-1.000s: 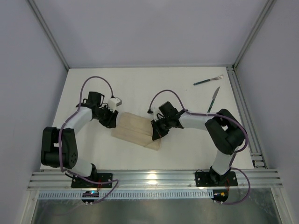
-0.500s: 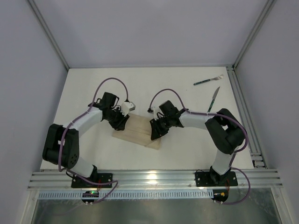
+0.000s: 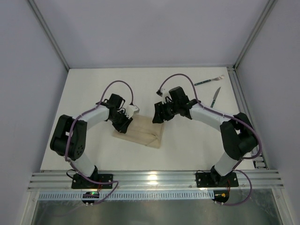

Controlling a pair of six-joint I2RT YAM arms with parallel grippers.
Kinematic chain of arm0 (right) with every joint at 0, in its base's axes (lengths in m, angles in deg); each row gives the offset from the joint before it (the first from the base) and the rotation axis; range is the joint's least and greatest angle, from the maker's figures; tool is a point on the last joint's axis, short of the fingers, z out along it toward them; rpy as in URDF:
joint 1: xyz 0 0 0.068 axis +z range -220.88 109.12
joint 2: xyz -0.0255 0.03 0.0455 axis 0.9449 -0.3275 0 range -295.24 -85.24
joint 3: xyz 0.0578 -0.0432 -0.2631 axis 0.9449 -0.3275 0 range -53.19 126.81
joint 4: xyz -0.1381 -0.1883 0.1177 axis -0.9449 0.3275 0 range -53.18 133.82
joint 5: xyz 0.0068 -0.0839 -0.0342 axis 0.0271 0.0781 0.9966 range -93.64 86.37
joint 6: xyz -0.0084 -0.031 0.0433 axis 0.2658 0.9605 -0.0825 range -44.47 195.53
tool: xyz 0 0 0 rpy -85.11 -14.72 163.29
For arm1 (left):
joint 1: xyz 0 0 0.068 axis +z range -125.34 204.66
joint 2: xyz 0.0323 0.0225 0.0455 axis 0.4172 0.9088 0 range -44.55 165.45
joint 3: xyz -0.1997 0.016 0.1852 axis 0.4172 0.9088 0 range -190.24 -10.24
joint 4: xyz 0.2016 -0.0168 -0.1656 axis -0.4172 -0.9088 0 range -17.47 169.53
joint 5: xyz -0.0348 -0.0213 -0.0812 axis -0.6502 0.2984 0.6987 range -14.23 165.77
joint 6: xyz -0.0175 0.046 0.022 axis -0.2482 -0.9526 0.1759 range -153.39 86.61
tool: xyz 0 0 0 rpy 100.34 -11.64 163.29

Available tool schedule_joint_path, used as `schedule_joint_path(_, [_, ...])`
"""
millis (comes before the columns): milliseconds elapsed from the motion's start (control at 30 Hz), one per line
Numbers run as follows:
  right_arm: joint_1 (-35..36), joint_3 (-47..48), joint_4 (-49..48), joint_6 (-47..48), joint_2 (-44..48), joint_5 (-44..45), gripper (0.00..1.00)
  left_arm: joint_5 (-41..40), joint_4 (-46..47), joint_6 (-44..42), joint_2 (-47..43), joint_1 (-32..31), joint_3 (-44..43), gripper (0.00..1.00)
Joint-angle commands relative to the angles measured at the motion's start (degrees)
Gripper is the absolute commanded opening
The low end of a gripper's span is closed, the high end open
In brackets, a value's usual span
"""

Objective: Fold the napkin into a case and place the utensils inside
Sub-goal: Pick up the 2/3-rectangle-folded napkin at the center of the board.

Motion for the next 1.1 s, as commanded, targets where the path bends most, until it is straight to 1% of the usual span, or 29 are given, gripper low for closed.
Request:
schedule_joint_path(0, [-2.3,5.0,0.4,2.2,-2.0,3.0,0.62,-2.0,1.7,-0.1,0.8,0.1,0.0,0.31])
schedule_joint_path(33, [-2.5,8.3,1.7,3.7,-3.7,2.9,0.62,-1.8,1.6,0.0,0.7,0.1,0.0,0.31])
schedule_joint_path(100, [-3.0,11.5,4.2,4.9,-7.4,2.1,0.63,-2.1,1.6,-0.1,0.6,0.1,0.1,0.32])
schedule_joint_path(133, [-3.0,14.3,4.6,5.1,-10.8,2.1,0.63,-2.2,1.7,-0.1,0.5,0.1,0.1,0.32])
schedule_joint_path(200, [-3.0,17.2,6.2,6.2,-16.1,0.2,0.63,-2.4,2.2,-0.1,0.4,0.1,0.3,0.32])
schedule_joint_path(233, [-3.0,20.3,7.1,6.4,-17.9,-1.1,0.63,-2.3,2.2,-0.1,0.4,0.1,0.2,0.32])
schedule_joint_path(267, [-3.0,21.8,9.2,6.6,-19.7,-3.4,0.63,-2.1,2.2,-0.1,0.4,0.1,0.2,0.32])
schedule_joint_path(300, [-3.0,23.1,9.9,6.4,-21.3,-4.7,0.67,-2.1,2.3,-0.1,0.4,0.1,0.2,0.33])
schedule_joint_path(333, [-3.0,24.6,10.4,6.0,-23.7,-6.5,0.68,-2.1,2.4,-0.2,0.4,0.1,0.3,0.33])
schedule_joint_path(500, [-2.8,25.3,11.5,6.1,-27.9,-12.3,0.67,-2.2,2.7,-0.5,0.4,0.1,0.7,0.33])
schedule_joint_path(600, [-2.5,27.6,15.8,7.4,-31.1,-15.7,0.58,-2.1,2.8,-0.7,0.5,0.0,0.7,0.33])
schedule_joint_path(633, [-2.3,28.4,16.6,7.4,-31.8,-16.2,0.51,-2.3,2.9,-0.7,0.6,0.1,0.7,0.32])
schedule_joint_path(733, [-2.0,29.4,19.2,8.0,-34.1,-18.4,0.44,-2.6,3.1,-0.8,0.6,0.1,0.7,0.32])
schedule_joint_path(900, [-1.5,29.6,18.9,7.8,-34.9,-20.9,0.34,-2.3,3.2,-0.8,0.6,0.1,0.8,0.32])
schedule_joint_path(933, [-1.5,29.7,18.7,7.2,-34.9,-21.3,0.31,-2.3,3.2,-0.9,0.6,0.1,0.9,0.32])
schedule_joint_path(967, [-1.4,29.9,18.1,6.9,-34.6,-21.3,0.26,-2.3,3.1,-0.8,0.7,0.1,0.9,0.32])
schedule_joint_path(1067, [-1.4,30.3,16.2,5.2,-32.9,-20.0,0.19,-2.4,3.1,-0.9,0.6,0.1,1.3,0.32])
